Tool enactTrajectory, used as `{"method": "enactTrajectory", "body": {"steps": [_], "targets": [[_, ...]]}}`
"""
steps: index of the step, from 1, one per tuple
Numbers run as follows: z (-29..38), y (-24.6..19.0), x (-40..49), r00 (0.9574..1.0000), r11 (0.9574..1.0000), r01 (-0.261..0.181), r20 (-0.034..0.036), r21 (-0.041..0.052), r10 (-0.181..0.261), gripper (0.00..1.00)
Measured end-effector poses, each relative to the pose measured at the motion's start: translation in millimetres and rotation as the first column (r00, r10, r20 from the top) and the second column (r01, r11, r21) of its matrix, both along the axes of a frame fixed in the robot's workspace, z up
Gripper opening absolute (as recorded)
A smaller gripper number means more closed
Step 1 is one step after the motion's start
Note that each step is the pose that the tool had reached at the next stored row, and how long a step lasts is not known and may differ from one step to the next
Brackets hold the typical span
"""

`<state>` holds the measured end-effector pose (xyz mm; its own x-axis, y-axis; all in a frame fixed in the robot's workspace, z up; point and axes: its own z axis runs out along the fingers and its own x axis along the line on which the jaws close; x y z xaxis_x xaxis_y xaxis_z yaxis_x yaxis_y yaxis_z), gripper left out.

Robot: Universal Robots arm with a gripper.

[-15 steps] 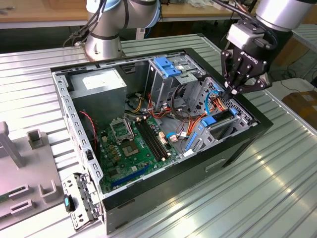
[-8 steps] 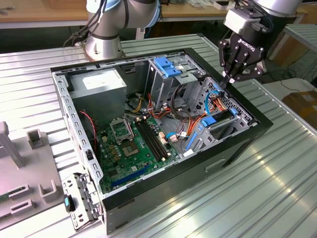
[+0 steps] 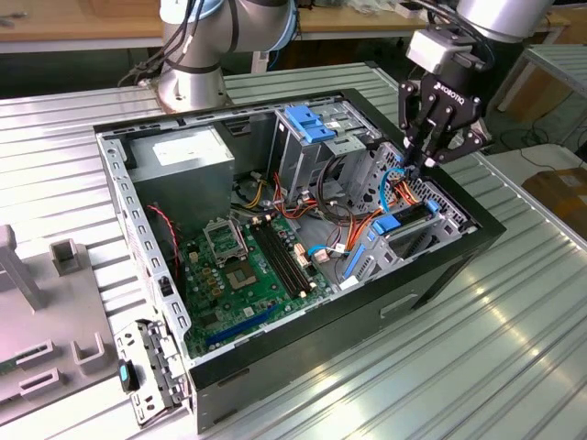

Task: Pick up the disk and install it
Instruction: 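Insert the second disk wire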

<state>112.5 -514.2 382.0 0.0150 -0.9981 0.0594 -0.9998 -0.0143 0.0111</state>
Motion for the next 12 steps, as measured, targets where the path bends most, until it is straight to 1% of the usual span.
{"method": "enactTrajectory", "body": {"steps": [1, 2, 3, 4, 5, 7, 8, 9, 10, 11, 12], "targets": [[-2.4, -0.1, 0.0, 1.0000, 1.0000, 0.000, 0.0000, -0.0043, 0.000, 0.30], [-3.5, 0.0, 0.0, 1.0000, 0.9999, 0.000, 0.0000, -0.0105, 0.000, 0.29], [-3.7, 0.0, 0.0, 1.0000, 0.9999, 0.000, 0.0000, -0.0108, 0.000, 0.22], [-4.0, 0.0, 0.0, 1.0000, 0.9999, 0.000, 0.0001, -0.0108, 0.000, 0.22], [-4.8, -0.1, 0.0, 1.0000, 0.9999, 0.000, 0.0007, -0.0111, 0.000, 0.16], [-5.4, -1.2, -0.1, 1.0000, 0.9999, 0.000, 0.0008, -0.0114, 0.000, 0.16], [-6.6, -3.0, -0.1, 1.0000, 0.9999, 0.000, 0.0009, -0.0113, 0.000, 0.16], [-9.8, -8.3, 0.0, 1.0000, 0.9999, 0.000, 0.0029, -0.0108, 0.000, 0.16], [-11.4, -13.5, -1.2, 0.9998, 0.9999, 0.000, 0.0182, -0.0101, 0.000, 0.16], [-13.4, -17.0, -7.2, 0.9995, 1.0000, -0.002, 0.0325, 0.0011, 0.002, 0.16], [-14.7, -19.5, -10.9, 0.9991, 1.0000, -0.002, 0.0432, 0.0079, 0.002, 0.16]]}}
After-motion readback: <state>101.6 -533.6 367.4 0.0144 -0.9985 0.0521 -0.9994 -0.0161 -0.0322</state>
